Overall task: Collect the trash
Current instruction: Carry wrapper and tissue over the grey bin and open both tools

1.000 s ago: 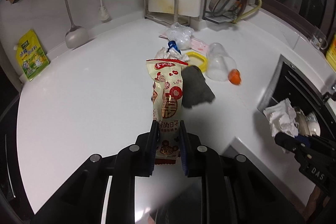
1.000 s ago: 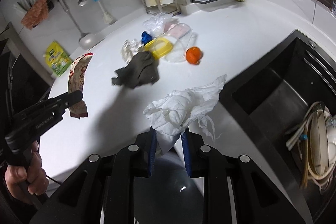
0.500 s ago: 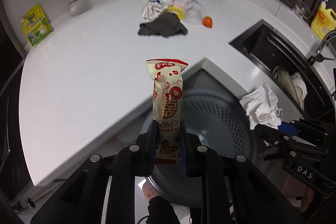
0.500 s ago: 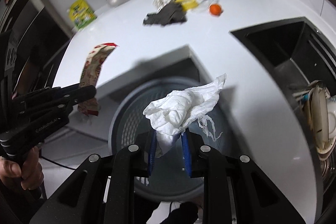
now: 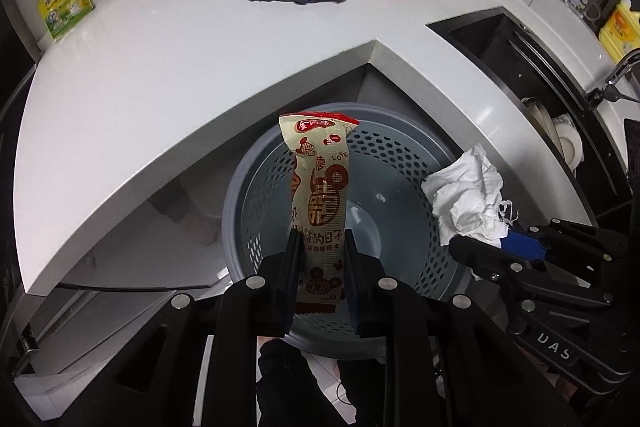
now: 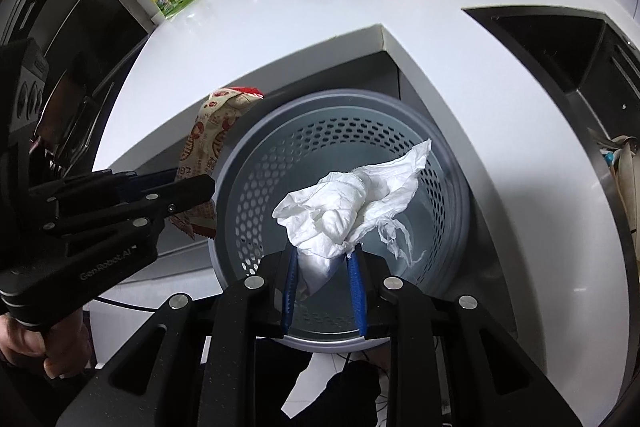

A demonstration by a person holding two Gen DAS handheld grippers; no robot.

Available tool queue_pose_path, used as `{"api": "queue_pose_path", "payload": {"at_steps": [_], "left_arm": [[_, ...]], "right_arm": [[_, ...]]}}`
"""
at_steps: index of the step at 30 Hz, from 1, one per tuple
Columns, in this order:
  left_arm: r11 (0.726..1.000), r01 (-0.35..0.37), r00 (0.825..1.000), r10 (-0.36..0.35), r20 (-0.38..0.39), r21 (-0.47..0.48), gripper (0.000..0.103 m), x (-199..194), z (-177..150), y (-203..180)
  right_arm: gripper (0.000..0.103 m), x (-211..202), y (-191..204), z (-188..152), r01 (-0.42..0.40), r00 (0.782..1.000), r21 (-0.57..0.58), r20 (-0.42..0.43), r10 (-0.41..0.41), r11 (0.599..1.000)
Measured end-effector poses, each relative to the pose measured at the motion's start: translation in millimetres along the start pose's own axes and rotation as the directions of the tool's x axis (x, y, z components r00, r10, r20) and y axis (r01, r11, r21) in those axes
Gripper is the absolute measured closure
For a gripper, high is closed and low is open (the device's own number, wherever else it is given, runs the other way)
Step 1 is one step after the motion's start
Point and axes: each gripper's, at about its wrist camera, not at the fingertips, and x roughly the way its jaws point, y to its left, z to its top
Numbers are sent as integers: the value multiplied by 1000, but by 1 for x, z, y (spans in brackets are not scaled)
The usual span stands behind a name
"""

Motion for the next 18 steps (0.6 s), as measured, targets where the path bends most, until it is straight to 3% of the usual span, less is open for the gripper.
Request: {"api": "queue_pose_path", "payload": {"at_steps": [5,7,10,12,18], "left_arm": [[1000,-13,1000,13,-3,-4,81,1,-1,-1],[1000,-16,1000,16,-6,-4,80,2,-1,-2],[1000,-26,1000,26,-8,-12,67,2,0,-1],[999,-27,1000,27,-3,-22,53,2,0,2],[999,-30,1000,31,7,-42,51,-2,3,7]], "right_arm": [[78,0,-3,-3,-6,1000,3,-3,6,1000],[68,-1,-4,-3,-7,1000,5,2,7,1000],[51,-5,-5,-3,-8,1000,5,18,8,1000],[51,-6,-6,-3,-10,1000,6,25,10,1000],[51,-10,-8,-1,-6,999,7,32,6,1000]]}}
